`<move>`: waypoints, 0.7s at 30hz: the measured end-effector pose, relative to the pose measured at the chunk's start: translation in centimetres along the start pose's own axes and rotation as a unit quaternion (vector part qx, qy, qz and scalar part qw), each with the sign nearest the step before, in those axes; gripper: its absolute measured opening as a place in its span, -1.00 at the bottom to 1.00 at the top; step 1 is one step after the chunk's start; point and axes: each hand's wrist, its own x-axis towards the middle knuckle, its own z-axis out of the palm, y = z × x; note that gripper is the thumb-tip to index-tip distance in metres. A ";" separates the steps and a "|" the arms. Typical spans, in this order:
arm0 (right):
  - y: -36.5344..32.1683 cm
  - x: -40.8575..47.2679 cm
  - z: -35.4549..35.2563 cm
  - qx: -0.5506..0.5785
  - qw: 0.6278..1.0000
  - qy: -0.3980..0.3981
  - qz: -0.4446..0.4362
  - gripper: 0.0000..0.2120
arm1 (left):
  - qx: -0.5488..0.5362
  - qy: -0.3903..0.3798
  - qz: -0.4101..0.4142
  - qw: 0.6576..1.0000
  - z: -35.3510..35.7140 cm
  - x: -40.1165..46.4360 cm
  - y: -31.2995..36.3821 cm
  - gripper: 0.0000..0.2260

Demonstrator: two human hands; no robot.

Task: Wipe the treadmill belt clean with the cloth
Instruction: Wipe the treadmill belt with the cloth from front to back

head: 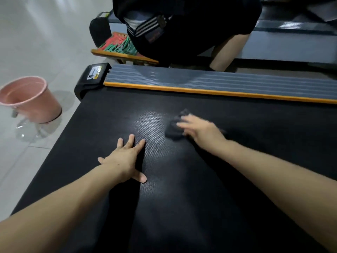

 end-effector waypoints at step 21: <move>-2.1 7.2 2.9 -0.009 0.988 0.065 0.143 -0.71 | -0.015 0.016 0.000 1.000 0.2 -0.1 0.0 0.18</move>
